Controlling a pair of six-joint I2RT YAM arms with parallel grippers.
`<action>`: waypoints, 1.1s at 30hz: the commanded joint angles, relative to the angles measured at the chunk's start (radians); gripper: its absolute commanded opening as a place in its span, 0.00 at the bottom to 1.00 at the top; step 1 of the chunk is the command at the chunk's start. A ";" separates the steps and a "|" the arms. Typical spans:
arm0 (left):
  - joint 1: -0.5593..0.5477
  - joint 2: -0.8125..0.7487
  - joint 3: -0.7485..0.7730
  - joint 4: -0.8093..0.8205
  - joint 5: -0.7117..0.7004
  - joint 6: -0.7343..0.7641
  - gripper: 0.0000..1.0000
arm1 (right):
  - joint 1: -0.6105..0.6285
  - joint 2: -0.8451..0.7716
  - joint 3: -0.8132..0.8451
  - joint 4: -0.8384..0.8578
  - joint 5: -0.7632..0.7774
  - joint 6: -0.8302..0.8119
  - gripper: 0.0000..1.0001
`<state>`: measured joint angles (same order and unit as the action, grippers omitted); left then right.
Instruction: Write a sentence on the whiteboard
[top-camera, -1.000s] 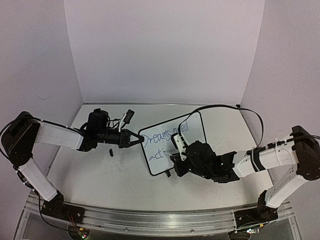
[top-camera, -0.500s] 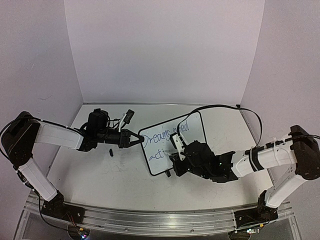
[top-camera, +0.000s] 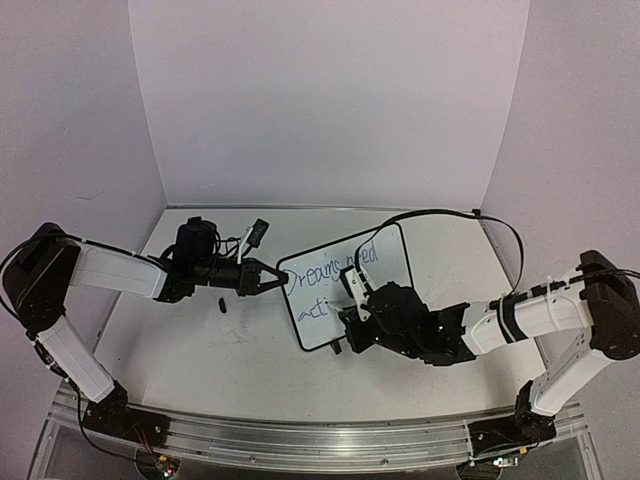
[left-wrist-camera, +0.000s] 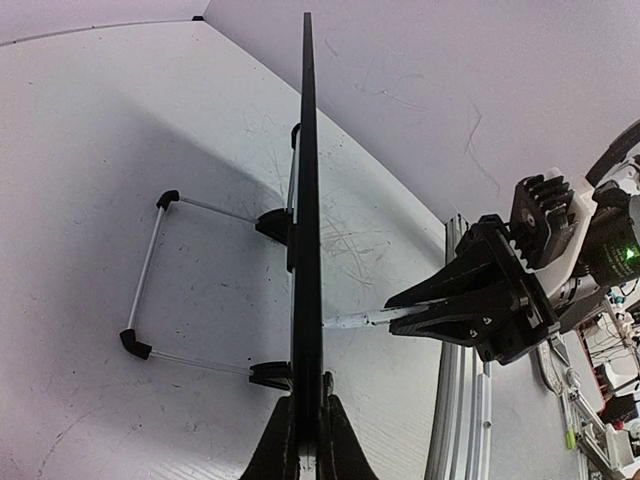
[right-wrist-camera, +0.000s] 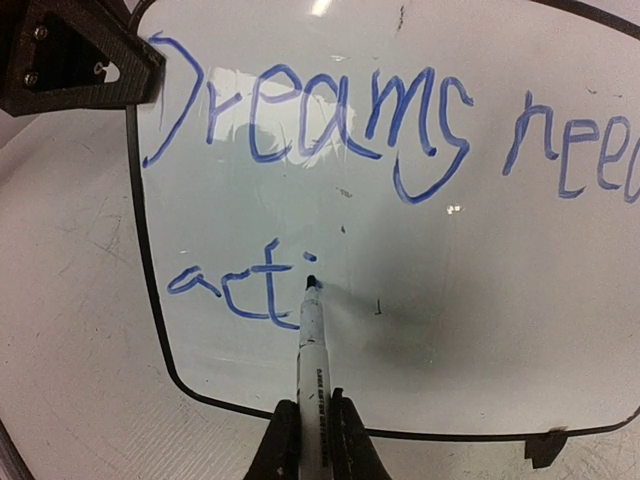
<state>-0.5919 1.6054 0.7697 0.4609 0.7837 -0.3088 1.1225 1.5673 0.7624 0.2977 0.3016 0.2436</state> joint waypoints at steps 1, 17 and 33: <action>-0.001 -0.005 0.027 -0.048 -0.003 0.045 0.00 | 0.003 -0.003 -0.020 -0.012 0.013 0.024 0.00; -0.001 -0.007 0.023 -0.050 -0.006 0.046 0.00 | 0.013 -0.001 -0.035 -0.028 0.010 0.044 0.00; -0.001 -0.008 0.023 -0.051 -0.005 0.049 0.00 | 0.002 -0.085 -0.022 -0.007 0.032 0.018 0.00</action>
<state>-0.5919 1.6054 0.7727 0.4530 0.7845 -0.3042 1.1341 1.4961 0.7155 0.2620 0.3022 0.2769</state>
